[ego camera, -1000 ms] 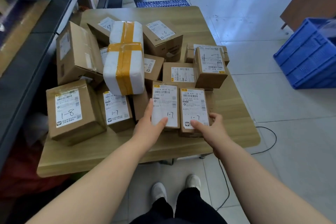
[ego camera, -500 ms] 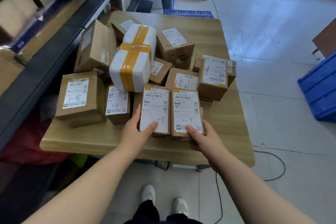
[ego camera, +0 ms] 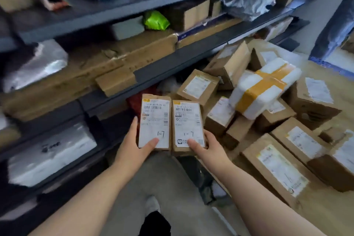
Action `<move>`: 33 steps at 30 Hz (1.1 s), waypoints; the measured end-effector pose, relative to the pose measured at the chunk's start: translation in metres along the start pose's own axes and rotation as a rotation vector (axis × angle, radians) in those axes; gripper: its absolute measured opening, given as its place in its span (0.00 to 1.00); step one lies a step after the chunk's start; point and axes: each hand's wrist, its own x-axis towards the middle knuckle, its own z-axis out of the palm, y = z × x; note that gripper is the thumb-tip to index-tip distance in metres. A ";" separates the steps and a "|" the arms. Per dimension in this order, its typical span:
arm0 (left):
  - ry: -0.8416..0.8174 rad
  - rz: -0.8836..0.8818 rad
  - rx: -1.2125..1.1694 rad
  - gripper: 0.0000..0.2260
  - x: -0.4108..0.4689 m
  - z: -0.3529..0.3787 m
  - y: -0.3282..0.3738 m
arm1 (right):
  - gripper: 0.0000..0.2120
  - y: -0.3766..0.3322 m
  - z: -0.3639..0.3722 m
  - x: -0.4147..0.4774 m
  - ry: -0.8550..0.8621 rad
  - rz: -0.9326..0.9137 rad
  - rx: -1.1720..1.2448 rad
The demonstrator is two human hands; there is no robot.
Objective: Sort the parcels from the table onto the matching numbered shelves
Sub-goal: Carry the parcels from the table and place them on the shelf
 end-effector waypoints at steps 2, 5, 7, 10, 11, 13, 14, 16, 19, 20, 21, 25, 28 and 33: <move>0.089 -0.061 -0.044 0.30 -0.012 -0.032 -0.021 | 0.33 -0.016 0.036 0.007 -0.103 -0.038 -0.031; 0.242 -0.177 -0.104 0.31 -0.027 -0.079 -0.054 | 0.33 -0.041 0.090 0.015 -0.234 -0.107 -0.075; 0.320 -0.230 -0.165 0.29 -0.037 -0.109 -0.075 | 0.33 -0.058 0.126 0.018 -0.317 -0.138 -0.102; 0.404 -0.300 -0.220 0.26 -0.051 -0.151 -0.105 | 0.33 -0.079 0.179 0.021 -0.424 -0.186 -0.159; 0.431 -0.324 -0.235 0.26 -0.056 -0.166 -0.117 | 0.34 -0.085 0.198 0.022 -0.453 -0.203 -0.180; 0.482 -0.363 -0.255 0.28 -0.068 -0.194 -0.141 | 0.35 -0.096 0.236 0.020 -0.512 -0.234 -0.222; 0.504 -0.384 -0.262 0.30 -0.076 -0.207 -0.151 | 0.34 -0.101 0.256 0.017 -0.547 -0.250 -0.239; 0.581 -0.425 -0.266 0.32 -0.094 -0.229 -0.168 | 0.33 -0.112 0.293 0.010 -0.623 -0.289 -0.276; 0.765 -0.474 -0.266 0.29 -0.123 -0.251 -0.183 | 0.32 -0.126 0.344 -0.001 -0.733 -0.342 -0.331; 0.823 -0.490 -0.272 0.28 -0.132 -0.257 -0.186 | 0.32 -0.130 0.360 -0.005 -0.773 -0.363 -0.350; 0.877 -0.504 -0.290 0.28 -0.141 -0.261 -0.191 | 0.32 -0.133 0.375 -0.008 -0.815 -0.384 -0.367; 1.054 -0.556 -0.359 0.30 -0.176 -0.268 -0.201 | 0.30 -0.144 0.425 -0.022 -0.985 -0.464 -0.426; 1.170 -0.617 -0.301 0.26 -0.196 -0.270 -0.195 | 0.29 -0.149 0.453 -0.033 -1.130 -0.523 -0.472; 1.315 -0.711 -0.231 0.28 -0.230 -0.269 -0.185 | 0.30 -0.157 0.495 -0.059 -1.346 -0.635 -0.554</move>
